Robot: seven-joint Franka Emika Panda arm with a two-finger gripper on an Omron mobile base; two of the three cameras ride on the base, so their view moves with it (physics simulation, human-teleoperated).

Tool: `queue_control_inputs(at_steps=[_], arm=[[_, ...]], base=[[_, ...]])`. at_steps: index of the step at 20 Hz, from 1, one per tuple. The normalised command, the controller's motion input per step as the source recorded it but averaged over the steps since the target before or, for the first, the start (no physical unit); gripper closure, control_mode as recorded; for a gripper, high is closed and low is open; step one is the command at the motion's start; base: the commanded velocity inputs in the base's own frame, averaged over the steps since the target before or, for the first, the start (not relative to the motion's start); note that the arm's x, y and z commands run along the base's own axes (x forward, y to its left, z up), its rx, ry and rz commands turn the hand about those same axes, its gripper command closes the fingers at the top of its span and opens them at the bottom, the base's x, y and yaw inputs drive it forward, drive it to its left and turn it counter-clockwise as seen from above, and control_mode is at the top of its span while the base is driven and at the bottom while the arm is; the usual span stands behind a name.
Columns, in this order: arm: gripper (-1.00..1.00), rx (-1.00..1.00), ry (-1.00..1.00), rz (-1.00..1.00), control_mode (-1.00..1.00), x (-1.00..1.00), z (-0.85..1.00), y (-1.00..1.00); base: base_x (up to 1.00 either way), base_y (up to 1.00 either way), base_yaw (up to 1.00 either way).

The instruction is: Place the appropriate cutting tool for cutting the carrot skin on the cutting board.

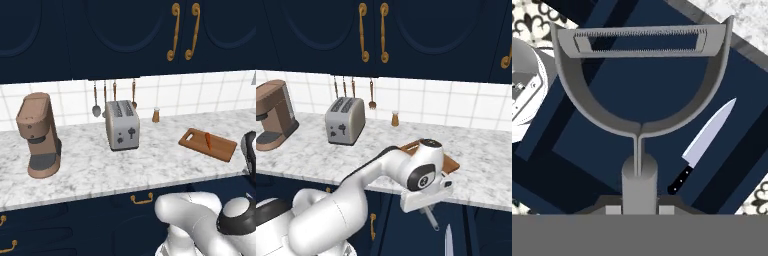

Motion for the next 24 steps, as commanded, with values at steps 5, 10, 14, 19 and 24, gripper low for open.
queue_control_inputs(at_steps=[5, 10, 14, 19, 24], arm=[[1.0, 0.1, 0.0, 0.0, -1.0, 0.76, 0.23, -0.08], [1.0, 0.09, 0.0, 0.0, -1.0, 0.75, 0.21, -0.16], [1.0, 0.11, 0.0, 0.0, -1.0, 0.69, 0.08, -0.11], [1.0, 0.09, -0.01, 0.0, -1.0, 0.55, 0.0, -0.11], [1.0, 0.03, -0.01, 0.0, -1.0, 0.55, -0.06, -0.02]], base=[[0.0, 0.0, 0.0], [0.0, 0.0, 0.0], [0.0, 0.0, 0.0], [0.0, 0.0, 0.0], [0.0, 0.0, 0.0]])
